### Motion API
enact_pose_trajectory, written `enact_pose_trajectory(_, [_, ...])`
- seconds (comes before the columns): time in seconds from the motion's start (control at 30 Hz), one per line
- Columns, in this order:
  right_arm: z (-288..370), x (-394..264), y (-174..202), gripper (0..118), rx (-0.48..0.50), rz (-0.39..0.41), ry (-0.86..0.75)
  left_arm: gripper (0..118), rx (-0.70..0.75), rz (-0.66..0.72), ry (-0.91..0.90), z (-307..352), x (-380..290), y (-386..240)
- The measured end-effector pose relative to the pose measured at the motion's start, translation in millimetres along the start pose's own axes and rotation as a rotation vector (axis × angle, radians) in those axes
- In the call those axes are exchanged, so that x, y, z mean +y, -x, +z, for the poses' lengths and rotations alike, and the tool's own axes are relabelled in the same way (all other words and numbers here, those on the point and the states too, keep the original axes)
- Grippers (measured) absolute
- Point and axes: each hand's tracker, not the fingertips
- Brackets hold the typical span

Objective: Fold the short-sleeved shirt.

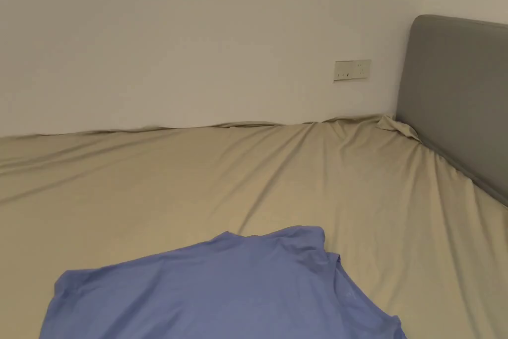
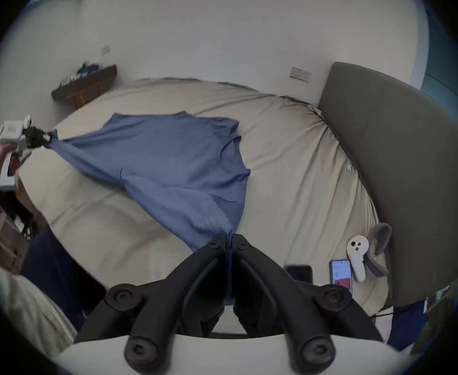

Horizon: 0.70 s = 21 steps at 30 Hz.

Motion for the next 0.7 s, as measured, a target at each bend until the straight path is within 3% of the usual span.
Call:
enact_pose_trajectory(0.13, [-11,-16,3,5,0.060,-0.072,0.061,0,0.058,-0.035,0.026,4,-14,9])
enact_pose_trajectory(0.23, [-39,-29,8,5,0.070,-0.075,0.106,0,0.154,-0.040,0.066,-12,-24,24])
enact_pose_trajectory(0.3, [-69,-39,9,5,0.138,-0.140,0.189,0,0.203,-0.055,0.100,-28,-32,32])
enact_pose_trajectory(0.43, [-117,-55,13,5,0.154,-0.138,0.386,0,0.363,-0.127,0.185,-56,-47,43])
enact_pose_trajectory(0.57, [-140,-63,5,5,0.171,-0.182,0.445,0,0.376,-0.114,0.187,-70,-60,48])
enact_pose_trajectory(0.6, [-144,-65,3,5,0.169,-0.200,0.450,6,0.386,-0.104,0.182,-73,-61,47])
enact_pose_trajectory(0.63, [-148,-65,2,6,0.167,-0.209,0.455,28,0.390,-0.099,0.179,-75,-62,60])
enact_pose_trajectory(0.67, [-152,-65,2,17,0.180,-0.225,0.470,74,0.397,-0.103,0.161,-74,-61,57])
enact_pose_trajectory(0.7, [-153,-63,2,69,0.179,-0.211,0.462,118,0.422,-0.117,0.126,-73,-58,51])
